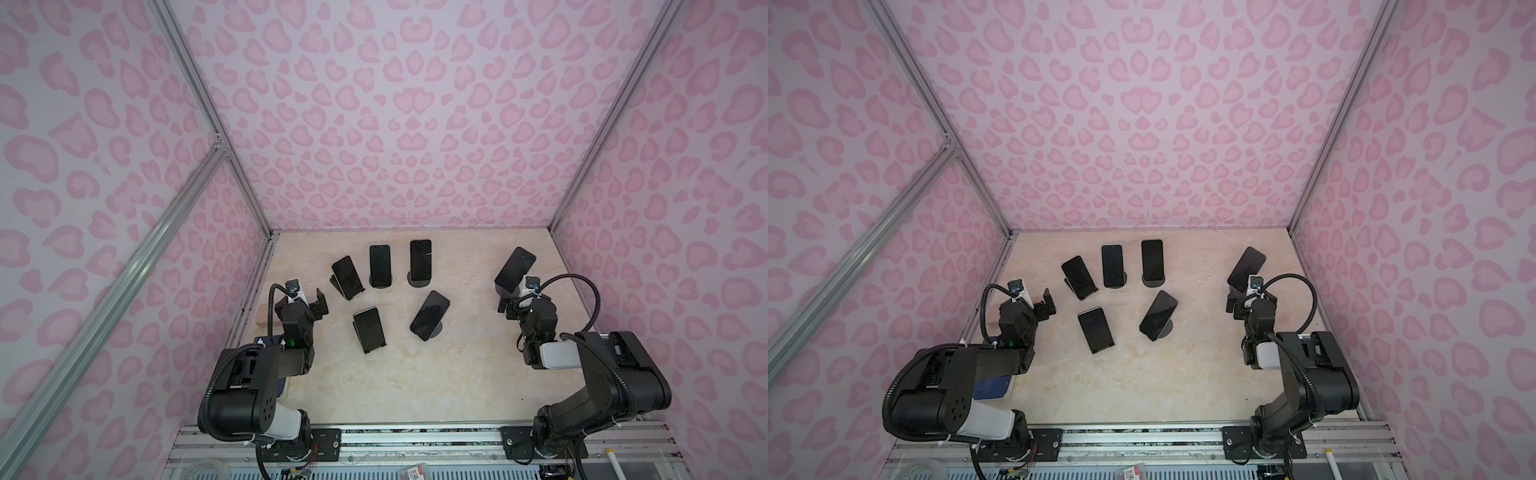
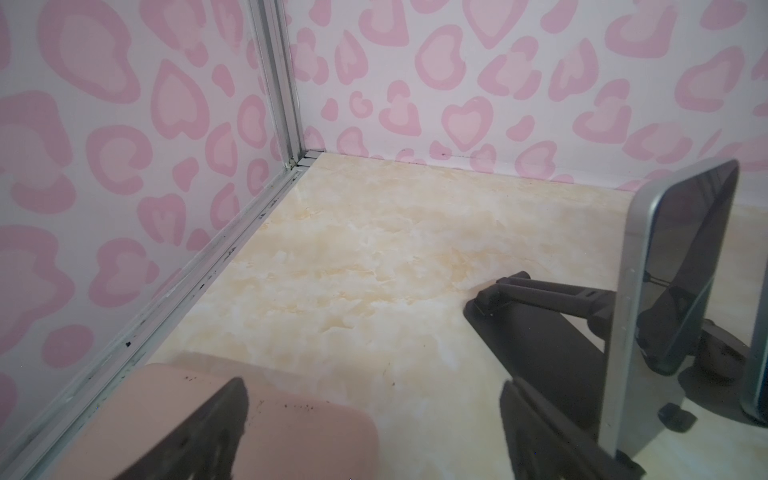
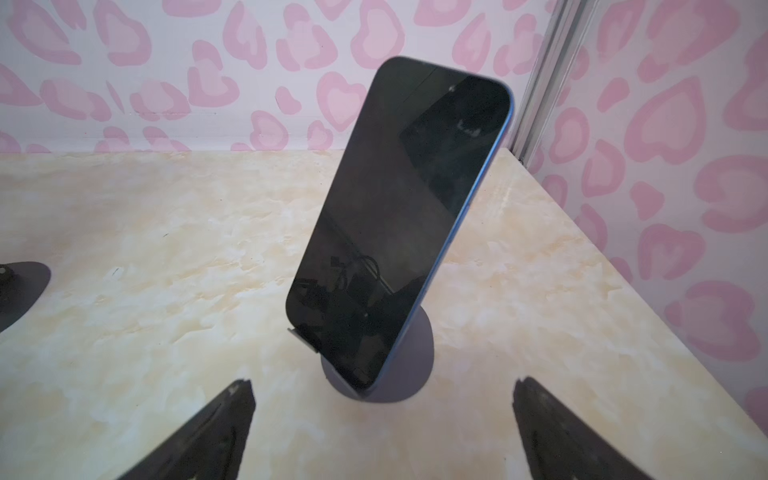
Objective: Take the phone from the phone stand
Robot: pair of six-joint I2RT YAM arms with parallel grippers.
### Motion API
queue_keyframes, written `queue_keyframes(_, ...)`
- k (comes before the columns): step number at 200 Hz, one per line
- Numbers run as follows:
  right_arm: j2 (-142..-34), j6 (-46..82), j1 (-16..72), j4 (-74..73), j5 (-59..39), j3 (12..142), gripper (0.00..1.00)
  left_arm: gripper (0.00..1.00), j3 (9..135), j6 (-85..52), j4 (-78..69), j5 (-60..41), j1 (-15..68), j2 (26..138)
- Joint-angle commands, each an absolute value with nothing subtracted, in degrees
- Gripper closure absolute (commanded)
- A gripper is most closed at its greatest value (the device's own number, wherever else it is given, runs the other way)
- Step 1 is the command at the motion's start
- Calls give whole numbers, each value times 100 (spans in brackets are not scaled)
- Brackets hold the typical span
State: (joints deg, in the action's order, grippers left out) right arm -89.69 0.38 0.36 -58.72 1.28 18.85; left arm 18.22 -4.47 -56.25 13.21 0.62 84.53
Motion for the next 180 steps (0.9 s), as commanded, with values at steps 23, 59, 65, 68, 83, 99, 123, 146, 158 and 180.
queue_keyframes(23,-8991,0,31,-6029,174,1854,0,2,1832,-422,-5728,1269,61,8447)
queue_keyframes(59,-8989,26,8,-6003,124,1878,0,2,1829,-424,-5728,1272,58,8449)
queue_keyframes(65,-8991,33,0,-6003,105,1881,0,3,1832,-428,-5723,1272,61,8450)
queue_keyframes(68,-8993,34,0,-6003,107,1873,0,2,1836,-423,-5722,1271,55,8454)
queue_keyframes(83,-8991,32,1,-6003,103,1879,0,2,1831,-423,-5730,1269,55,8444)
queue_keyframes(99,-8989,18,1,-6003,109,1866,0,2,1829,-425,-5724,1274,55,8439)
queue_keyframes(123,-8981,0,35,-6021,167,1853,0,2,1828,-427,-5730,1269,59,8449)
queue_keyframes(146,-8990,0,35,-6029,165,1858,0,2,1832,-429,-5724,1265,61,8453)
queue_keyframes(158,-8991,9,29,-6021,163,1857,0,2,1843,-427,-5722,1266,58,8451)
queue_keyframes(180,-8987,28,9,-6021,116,1859,0,2,1842,-422,-5713,1273,60,8455)
